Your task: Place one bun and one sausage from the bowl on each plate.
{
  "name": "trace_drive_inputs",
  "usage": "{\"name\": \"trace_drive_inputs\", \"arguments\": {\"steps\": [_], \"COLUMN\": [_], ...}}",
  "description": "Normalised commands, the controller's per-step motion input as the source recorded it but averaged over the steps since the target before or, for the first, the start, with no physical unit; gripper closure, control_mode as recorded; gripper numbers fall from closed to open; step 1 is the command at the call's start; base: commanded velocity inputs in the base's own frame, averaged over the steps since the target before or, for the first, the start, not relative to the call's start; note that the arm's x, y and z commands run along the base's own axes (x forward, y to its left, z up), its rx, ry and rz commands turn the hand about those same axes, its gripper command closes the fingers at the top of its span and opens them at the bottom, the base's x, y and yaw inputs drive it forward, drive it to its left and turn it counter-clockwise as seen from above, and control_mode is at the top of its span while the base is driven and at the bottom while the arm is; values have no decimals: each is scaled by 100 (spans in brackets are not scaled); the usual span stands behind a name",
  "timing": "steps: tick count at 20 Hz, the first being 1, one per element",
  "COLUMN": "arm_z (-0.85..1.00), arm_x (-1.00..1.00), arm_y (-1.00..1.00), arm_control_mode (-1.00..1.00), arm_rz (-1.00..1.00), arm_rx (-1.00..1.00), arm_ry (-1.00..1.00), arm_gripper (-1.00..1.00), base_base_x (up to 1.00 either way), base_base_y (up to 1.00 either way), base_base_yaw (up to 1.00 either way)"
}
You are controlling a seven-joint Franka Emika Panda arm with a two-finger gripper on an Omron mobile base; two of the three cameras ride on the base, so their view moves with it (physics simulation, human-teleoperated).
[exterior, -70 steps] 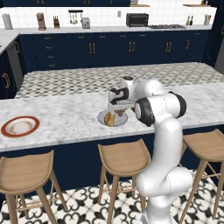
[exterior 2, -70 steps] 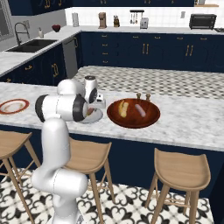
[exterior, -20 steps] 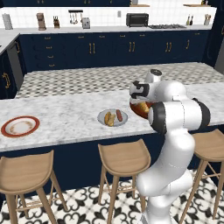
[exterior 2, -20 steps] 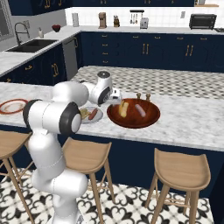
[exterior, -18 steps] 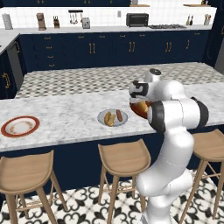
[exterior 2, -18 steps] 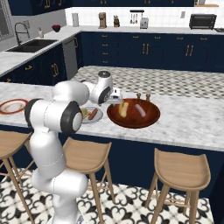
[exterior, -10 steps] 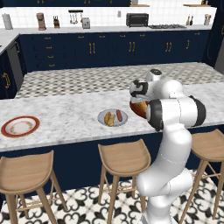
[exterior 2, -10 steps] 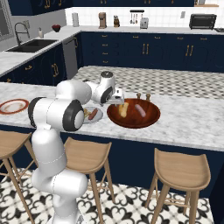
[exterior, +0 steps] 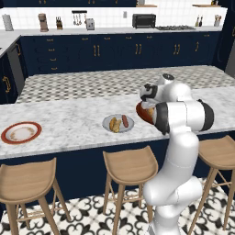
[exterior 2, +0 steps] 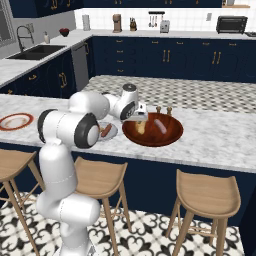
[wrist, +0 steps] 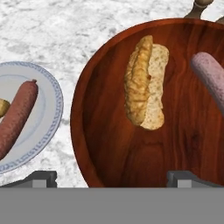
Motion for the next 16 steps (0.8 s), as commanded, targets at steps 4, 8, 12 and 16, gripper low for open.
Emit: {"name": "trace_drive_inputs", "arguments": {"steps": [4,8,12,16], "arm_z": [-34,-9,0,0], "arm_x": [10,9,14,16], "arm_y": [-1,-1,-6,-13], "arm_control_mode": [-100,-100,-100,-100], "arm_rz": [0,0,-1,-1], "arm_rx": [0,0,0,0], "arm_ry": [0,0,0,0], "arm_gripper": [-100,-100,-100,-100], "base_base_x": [0,0,0,0], "base_base_y": [0,0,0,0], "base_base_yaw": [0,0,0,0]}}
